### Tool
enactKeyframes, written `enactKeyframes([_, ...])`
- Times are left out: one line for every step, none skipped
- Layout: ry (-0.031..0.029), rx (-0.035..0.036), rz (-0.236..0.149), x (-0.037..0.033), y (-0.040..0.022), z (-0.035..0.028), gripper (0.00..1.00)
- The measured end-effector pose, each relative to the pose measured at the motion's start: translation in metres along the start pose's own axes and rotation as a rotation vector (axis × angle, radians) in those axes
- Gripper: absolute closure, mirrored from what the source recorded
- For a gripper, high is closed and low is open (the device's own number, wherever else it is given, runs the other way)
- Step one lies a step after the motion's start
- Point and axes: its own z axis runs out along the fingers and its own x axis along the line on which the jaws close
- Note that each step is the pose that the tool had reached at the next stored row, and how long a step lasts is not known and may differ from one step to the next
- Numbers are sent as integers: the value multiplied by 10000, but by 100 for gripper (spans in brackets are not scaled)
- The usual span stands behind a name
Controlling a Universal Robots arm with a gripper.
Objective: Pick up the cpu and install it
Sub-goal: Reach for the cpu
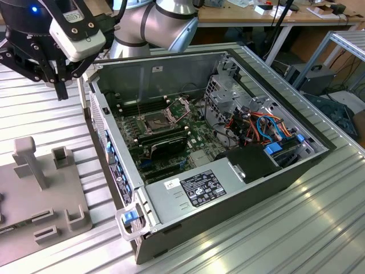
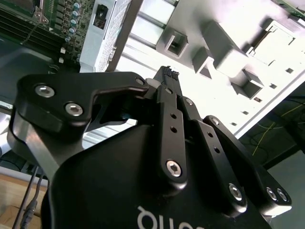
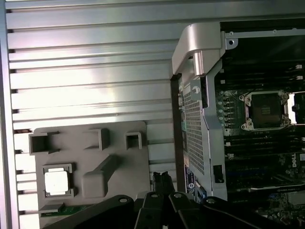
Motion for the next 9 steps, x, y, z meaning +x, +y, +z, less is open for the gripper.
enactKeyframes([0, 0, 0, 5, 0, 0, 89])
enactKeyframes([-1, 0, 0, 11, -1, 0, 89])
enactKeyframes([-1, 0, 0, 22, -2, 0, 89])
enactKeyframes([-1, 0, 1, 35, -3, -1, 89])
enactKeyframes([0, 0, 1, 45, -3, -1, 89])
enactKeyframes([-1, 0, 1, 52, -4, -1, 89])
enactKeyframes([0, 0, 0, 58, -4, -1, 89])
enactKeyframes([0, 0, 0, 65, -5, -2, 89])
enactKeyframes([-1, 0, 1, 72, -5, -2, 89])
